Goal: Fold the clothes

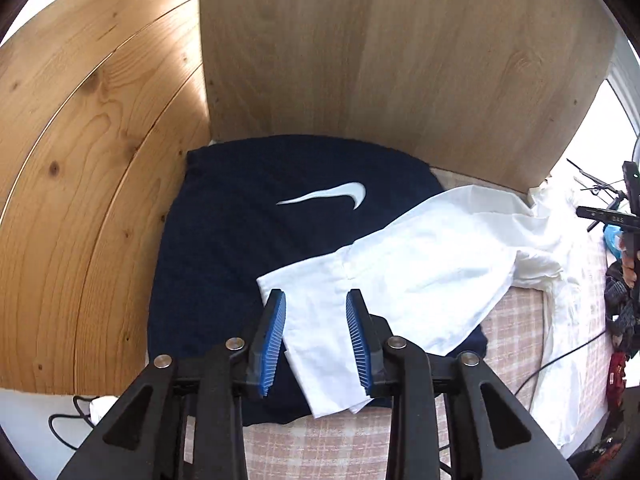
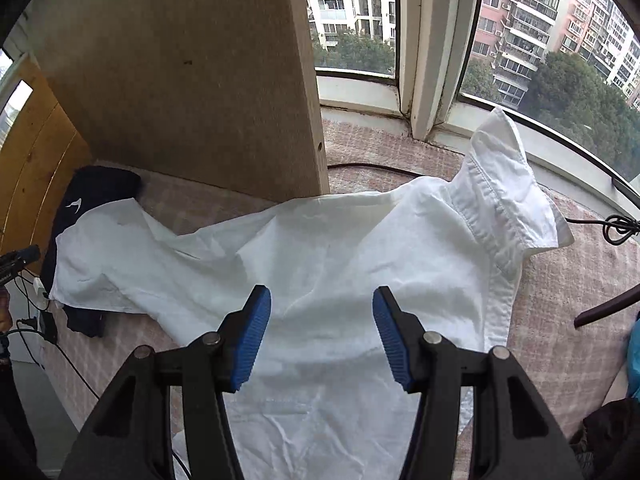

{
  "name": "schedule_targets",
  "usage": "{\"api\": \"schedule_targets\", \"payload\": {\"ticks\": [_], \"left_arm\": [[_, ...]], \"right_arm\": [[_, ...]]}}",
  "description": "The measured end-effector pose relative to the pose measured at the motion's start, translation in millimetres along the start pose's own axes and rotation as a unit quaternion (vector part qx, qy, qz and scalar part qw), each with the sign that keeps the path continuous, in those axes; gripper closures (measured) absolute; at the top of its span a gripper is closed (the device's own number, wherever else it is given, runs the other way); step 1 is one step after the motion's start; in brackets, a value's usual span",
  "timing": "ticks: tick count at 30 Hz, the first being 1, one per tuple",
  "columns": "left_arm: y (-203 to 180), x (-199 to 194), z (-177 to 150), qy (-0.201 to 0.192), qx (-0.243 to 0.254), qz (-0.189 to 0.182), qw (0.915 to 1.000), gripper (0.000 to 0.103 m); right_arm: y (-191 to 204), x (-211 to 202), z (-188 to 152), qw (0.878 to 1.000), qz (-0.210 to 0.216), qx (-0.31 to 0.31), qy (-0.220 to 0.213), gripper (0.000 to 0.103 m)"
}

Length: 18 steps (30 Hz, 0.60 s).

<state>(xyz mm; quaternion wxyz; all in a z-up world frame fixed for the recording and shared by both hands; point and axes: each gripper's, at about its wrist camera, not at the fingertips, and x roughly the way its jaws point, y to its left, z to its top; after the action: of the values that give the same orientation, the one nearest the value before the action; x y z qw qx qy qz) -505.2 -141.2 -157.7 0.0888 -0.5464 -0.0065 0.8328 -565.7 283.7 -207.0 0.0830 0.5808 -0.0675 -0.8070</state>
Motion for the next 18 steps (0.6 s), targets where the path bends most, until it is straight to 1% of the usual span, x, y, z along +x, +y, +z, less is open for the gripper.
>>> {"api": "schedule_targets", "payload": {"ticks": [1,3,5,7,9,11,13,16,18], "left_arm": [[-15,3,9,-0.003,0.027,-0.003,0.9996,0.058],[-50,14,31,0.0,0.088,-0.005,0.9961,0.056],[-83,31,46,0.012,0.136,-0.025,0.9903,0.056],[-113,48,57,0.026,0.184,-0.044,0.9815,0.056],[-138,66,63,0.038,0.239,-0.047,0.9693,0.056],[-154,84,68,0.053,0.281,-0.034,0.9576,0.057],[-157,101,70,0.078,0.302,-0.028,0.9497,0.058],[-156,118,70,0.109,0.317,-0.003,0.942,0.058],[-154,123,65,0.122,0.325,0.0,0.9376,0.058]], "right_arm": [[-3,4,5,1.0,0.004,0.01,0.0,0.05],[-9,15,15,1.0,-0.024,0.016,-0.007,0.05],[-16,25,19,0.998,-0.053,0.016,-0.01,0.051],[-27,34,20,0.999,-0.051,0.019,0.001,0.05],[-37,38,18,0.999,-0.047,0.026,0.01,0.05],[-46,39,15,0.998,-0.047,0.029,0.014,0.05],[-53,38,11,0.998,-0.04,0.034,0.019,0.05],[-55,35,7,0.999,-0.032,0.024,0.017,0.05],[-52,34,7,0.999,-0.035,0.007,0.014,0.05]]}}
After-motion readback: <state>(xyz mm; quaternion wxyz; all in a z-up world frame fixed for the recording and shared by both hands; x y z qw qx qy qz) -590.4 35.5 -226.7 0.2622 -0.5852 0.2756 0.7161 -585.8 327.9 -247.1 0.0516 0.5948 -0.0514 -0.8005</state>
